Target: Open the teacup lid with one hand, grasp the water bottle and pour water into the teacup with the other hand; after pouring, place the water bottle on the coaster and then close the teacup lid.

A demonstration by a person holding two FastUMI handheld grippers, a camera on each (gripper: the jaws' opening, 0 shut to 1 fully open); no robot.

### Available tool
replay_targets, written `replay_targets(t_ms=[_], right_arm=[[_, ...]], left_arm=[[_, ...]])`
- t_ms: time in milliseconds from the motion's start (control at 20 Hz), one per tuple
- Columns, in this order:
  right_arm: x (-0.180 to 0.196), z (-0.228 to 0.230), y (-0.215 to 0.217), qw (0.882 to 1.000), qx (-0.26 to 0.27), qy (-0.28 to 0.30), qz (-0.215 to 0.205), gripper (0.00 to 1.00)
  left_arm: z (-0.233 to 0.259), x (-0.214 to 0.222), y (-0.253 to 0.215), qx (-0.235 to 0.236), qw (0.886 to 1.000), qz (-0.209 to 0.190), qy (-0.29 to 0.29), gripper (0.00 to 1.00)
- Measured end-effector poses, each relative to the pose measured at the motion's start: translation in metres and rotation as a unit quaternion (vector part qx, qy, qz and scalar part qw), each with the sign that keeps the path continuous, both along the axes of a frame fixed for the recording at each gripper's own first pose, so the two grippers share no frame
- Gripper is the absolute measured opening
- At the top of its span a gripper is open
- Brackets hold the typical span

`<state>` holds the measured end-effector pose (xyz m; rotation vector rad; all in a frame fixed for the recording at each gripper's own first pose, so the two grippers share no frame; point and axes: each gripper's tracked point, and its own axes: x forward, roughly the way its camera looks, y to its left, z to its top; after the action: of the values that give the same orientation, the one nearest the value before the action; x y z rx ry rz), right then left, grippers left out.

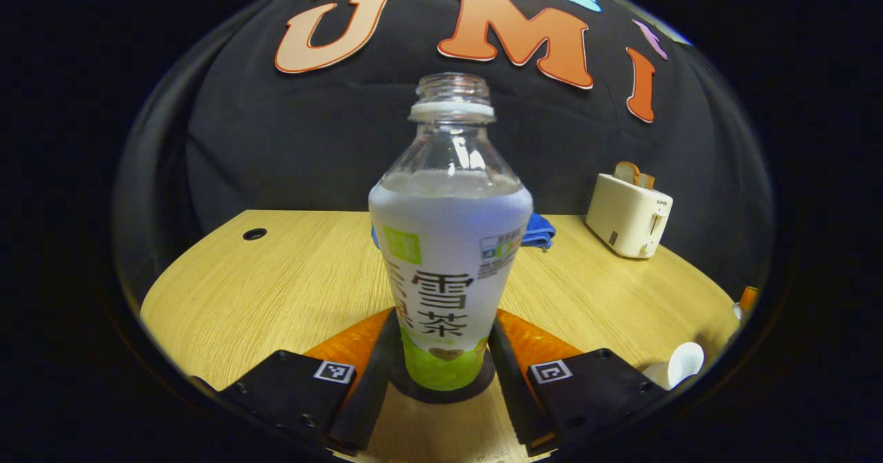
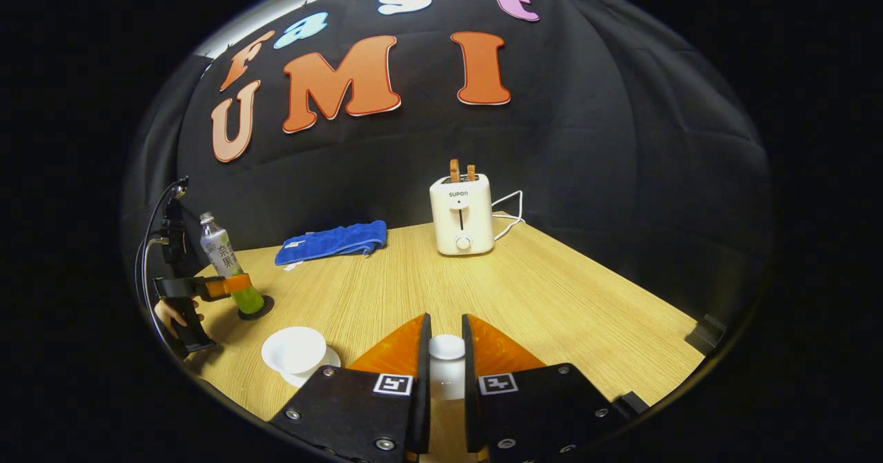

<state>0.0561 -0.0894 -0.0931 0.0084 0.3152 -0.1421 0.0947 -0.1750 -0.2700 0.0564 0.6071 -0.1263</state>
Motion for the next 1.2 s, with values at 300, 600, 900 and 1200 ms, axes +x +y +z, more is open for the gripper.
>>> replay_targets(t_ms=[300,600,900,1200], right_arm=[[0.005,0.003,0.034,0.999,0.012,-0.009,0.042,0.20],[0.013,0.005,0.091,0.994,0.011,-0.016,0.111,0.20],[0.018,-0.005,0.123,0.988,0.008,-0.008,0.155,0.20],[0.025,-0.024,0.139,0.986,0.012,0.018,0.166,0.20]], left_arm=[[-0.005,-0.013,-0.003,0.002,1.000,-0.006,0.004,0.91],[0.013,-0.056,0.010,0.008,1.000,-0.002,-0.014,0.98],[0.057,-0.099,0.041,0.008,0.996,0.038,-0.082,0.96],[0.084,-0.125,0.052,0.010,0.990,0.059,-0.129,0.98]])
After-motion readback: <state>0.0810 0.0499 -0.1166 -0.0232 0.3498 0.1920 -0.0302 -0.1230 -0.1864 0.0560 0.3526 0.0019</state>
